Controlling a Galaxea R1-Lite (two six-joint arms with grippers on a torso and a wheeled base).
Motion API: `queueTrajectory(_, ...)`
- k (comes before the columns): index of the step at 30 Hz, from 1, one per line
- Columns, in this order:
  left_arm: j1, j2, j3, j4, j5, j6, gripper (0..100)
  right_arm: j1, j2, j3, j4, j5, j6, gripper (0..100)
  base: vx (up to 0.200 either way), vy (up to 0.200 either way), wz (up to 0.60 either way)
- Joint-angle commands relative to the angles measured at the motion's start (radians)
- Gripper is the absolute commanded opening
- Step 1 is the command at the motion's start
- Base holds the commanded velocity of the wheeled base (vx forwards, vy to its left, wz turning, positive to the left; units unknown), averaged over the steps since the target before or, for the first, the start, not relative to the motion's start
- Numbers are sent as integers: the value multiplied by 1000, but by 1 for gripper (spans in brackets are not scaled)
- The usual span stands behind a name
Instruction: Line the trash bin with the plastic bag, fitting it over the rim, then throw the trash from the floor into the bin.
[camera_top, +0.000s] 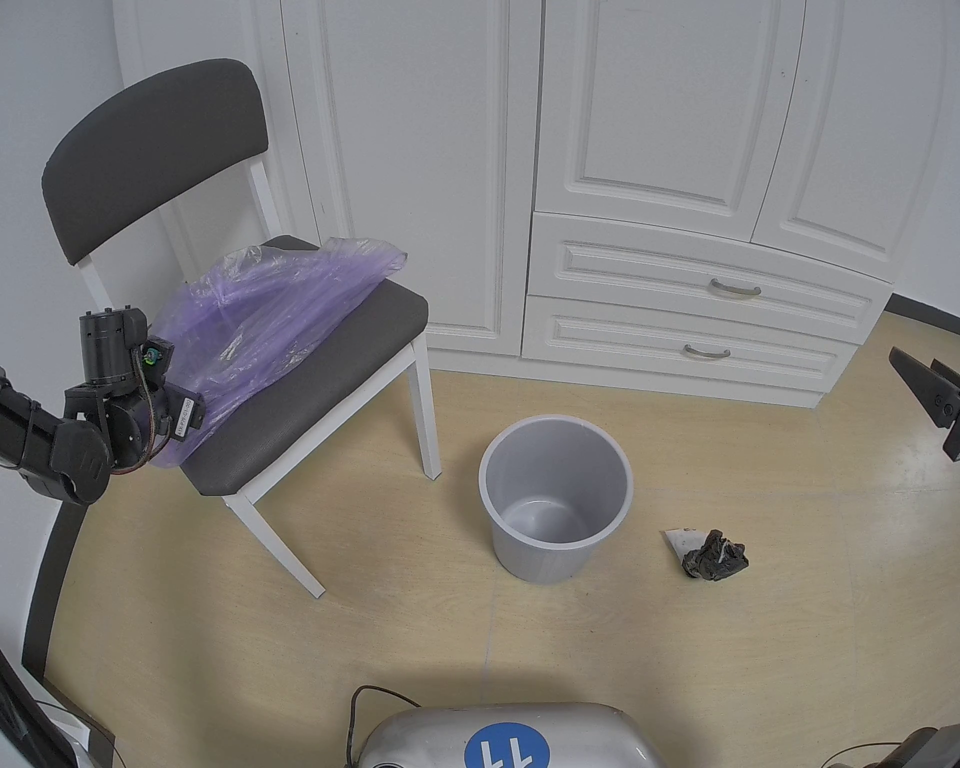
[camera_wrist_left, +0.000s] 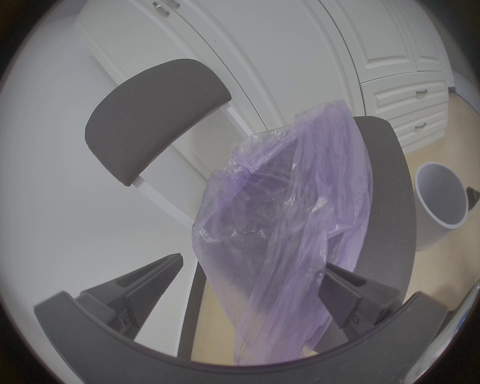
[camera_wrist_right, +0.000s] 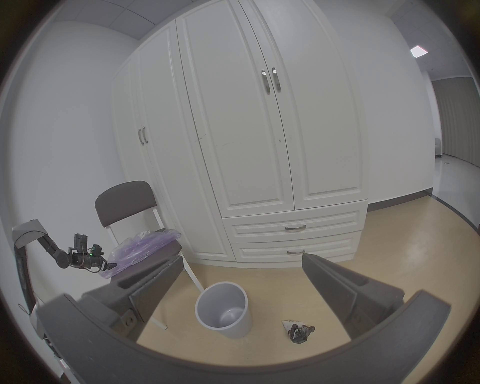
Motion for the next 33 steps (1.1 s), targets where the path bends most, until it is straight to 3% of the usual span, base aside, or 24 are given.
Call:
queueTrajectory(1,-2,40,-7,-34,7,52,100,-3,-2,0,0,0,3,100,0,0,0)
queueTrajectory(11,-3,46,-17,-45,2,68,100,-13,-3,4,0,0,1,100,0,0,0)
queueTrajectory(12,-2,45,-20,-45,2,68,0,-13,-5,4,0,0,1,100,0,0,0)
queueTrajectory(28,1,8,-17,-45,-33,49,0,-13,-33,14,3,2,0,100,0,0,0)
queueTrajectory(33,-42,-47,48,-46,-70,-49,0,-13,-49,14,4,14,-5,100,0,0,0)
